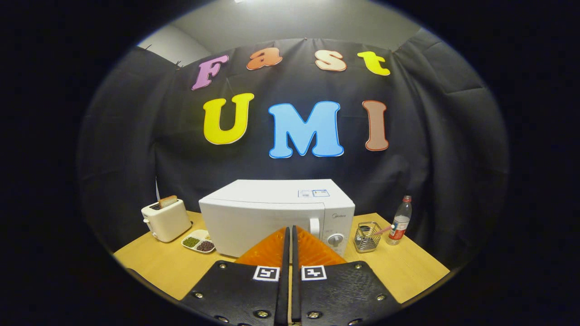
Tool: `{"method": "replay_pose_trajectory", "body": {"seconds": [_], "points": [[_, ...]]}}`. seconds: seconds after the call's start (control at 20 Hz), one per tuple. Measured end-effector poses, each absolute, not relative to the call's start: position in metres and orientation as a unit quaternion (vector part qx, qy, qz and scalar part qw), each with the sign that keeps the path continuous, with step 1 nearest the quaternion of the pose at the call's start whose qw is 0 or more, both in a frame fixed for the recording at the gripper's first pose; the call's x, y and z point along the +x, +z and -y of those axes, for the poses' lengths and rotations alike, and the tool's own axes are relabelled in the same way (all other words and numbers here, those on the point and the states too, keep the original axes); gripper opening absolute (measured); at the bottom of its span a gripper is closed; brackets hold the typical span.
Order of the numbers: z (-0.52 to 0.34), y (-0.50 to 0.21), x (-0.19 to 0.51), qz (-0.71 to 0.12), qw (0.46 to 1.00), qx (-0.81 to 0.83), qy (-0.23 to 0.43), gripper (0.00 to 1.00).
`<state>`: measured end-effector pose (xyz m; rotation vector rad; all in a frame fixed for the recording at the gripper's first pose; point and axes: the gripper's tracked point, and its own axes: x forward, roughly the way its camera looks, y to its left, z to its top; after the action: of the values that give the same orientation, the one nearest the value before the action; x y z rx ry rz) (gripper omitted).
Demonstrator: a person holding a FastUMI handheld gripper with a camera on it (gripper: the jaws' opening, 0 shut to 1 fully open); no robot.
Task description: Open the microwave, put the food inside, and close the microwave door.
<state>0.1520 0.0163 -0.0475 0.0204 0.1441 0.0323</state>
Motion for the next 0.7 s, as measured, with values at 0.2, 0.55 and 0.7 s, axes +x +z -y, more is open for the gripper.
{"method": "replay_pose_trajectory", "body": {"seconds": [0.2, 0.55, 0.7], "points": [[-0.015, -0.034, 0.119, -0.059, 0.998, 0.009, 0.009, 0.03], [-0.016, -0.022, 0.068, -0.044, 0.999, -0.001, 0.003, 0.03], [-0.016, -0.018, 0.05, -0.038, 0.999, -0.002, 0.0, 0.03]]}}
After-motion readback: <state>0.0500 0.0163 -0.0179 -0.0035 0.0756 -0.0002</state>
